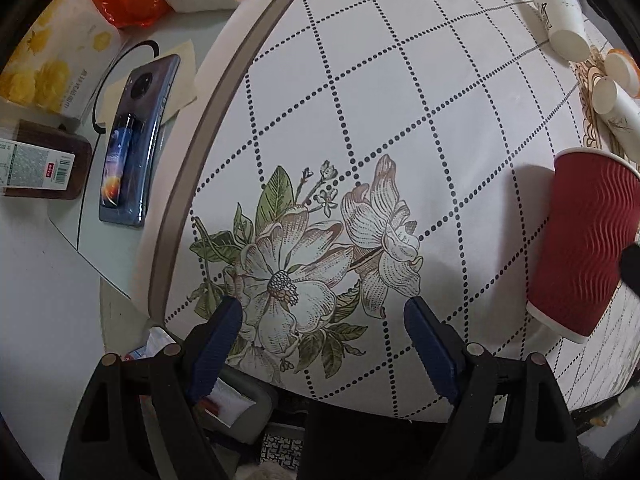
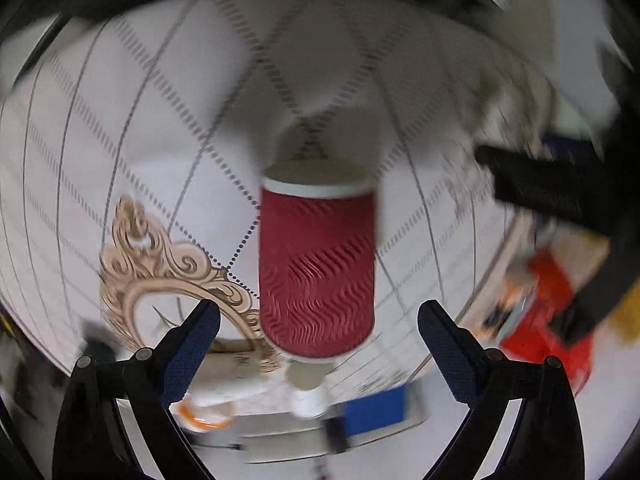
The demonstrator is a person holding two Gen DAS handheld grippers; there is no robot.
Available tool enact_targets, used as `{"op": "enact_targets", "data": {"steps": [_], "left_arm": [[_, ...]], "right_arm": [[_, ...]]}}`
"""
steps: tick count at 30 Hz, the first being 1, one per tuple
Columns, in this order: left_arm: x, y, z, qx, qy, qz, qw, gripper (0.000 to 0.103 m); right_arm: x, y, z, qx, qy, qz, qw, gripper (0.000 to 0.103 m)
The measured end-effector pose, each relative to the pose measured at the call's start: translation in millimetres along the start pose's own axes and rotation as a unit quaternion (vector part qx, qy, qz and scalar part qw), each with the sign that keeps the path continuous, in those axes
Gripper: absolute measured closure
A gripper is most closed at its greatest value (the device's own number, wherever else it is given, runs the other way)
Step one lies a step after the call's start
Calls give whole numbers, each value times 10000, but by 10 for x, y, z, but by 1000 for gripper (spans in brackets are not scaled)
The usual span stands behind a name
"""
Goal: Flip cup upside down
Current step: 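Rotate the red cup in the right tool until its bottom faces up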
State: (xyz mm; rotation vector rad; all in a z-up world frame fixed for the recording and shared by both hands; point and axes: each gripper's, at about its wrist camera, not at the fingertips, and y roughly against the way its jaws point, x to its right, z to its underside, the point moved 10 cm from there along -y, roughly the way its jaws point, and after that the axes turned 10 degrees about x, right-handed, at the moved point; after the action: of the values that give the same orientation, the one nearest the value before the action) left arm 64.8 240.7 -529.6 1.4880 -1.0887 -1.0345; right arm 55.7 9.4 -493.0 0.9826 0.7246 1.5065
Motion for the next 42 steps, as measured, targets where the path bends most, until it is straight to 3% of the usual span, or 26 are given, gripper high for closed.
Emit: {"op": "enact_targets", "data": {"steps": [4, 18, 29, 42], "left_arm": [[2, -45, 21, -54, 65, -38, 10000, 20], [-41, -157, 28, -189, 145, -125, 9996, 20], [-41, -160, -75, -212, 123, -117, 9996, 20], [-54, -155, -89, -175, 67, -148, 9997, 20]], "right_arm": [[-17, -141, 10, 90, 677, 110, 9976, 2], [-24, -511, 94, 281, 1232, 136, 9919, 5], [14, -730, 124, 184, 1082, 76, 9939, 21], [108, -647, 10, 449, 641, 112, 9969, 23]]}}
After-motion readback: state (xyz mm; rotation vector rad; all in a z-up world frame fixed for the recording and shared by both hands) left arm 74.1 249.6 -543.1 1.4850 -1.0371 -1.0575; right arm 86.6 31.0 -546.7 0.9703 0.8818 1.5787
